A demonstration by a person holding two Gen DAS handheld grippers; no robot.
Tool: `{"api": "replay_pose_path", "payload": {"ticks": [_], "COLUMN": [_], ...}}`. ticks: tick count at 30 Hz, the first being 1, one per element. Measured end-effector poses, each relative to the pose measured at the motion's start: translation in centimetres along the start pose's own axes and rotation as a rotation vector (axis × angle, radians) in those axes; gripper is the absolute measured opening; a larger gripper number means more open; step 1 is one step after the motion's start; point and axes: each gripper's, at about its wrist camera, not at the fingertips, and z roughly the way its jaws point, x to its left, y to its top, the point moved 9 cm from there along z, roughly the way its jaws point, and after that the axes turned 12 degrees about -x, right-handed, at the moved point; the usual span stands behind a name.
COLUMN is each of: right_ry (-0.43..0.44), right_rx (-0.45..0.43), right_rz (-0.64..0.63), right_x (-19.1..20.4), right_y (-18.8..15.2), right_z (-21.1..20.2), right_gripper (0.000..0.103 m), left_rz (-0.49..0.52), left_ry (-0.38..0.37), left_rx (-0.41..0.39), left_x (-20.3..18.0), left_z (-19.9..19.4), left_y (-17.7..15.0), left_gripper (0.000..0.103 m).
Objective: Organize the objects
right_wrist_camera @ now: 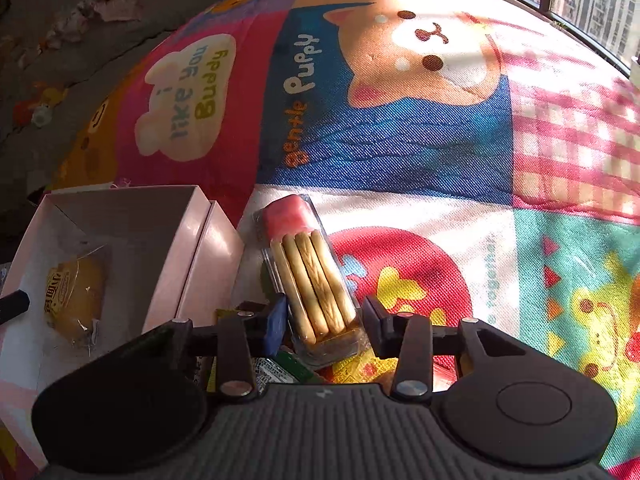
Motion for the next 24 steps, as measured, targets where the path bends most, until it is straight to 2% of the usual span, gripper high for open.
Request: {"api": "replay_pose_path", "payload": {"ticks": [5,10,20,21,24], "right_ry": [-0.02,-0.018,-0.018,-0.027,-0.064], "right_rx": [0.003,0.0,-0.038,-0.054,-0.114], "right_rz": [0.013,0.021,-0.154,-0.161,-0.185], "right_x": [-1.3,-1.0,3.0,3.1,3.5], "right_y": [-3.1,-6.2,-11.7,-11.7,-11.4], "right_z": [-3.4,-6.6,-12.4,-13.0,-15.0], "right_gripper": [0.035,0.035,0.036,0.038,0.053], "left_rz": [-0.003,-0.006,-0.009,-0.008,-0.009], "left_ry": [0.001,0.001,-0.001,-0.004,-0.008], "left_rx": [0.0,0.001,0.003,0.004,0.005], "left_x": [-0.1,-0.1,-0.1,-0.1,-0.1], "left_z": [0.1,0.1,0.1,0.0,-0.1], "left_y": [0.0,0.1,0.0,-0.1,-0.2], "left_gripper": [0.013,0.013,0.013,0.013,0.014]}}
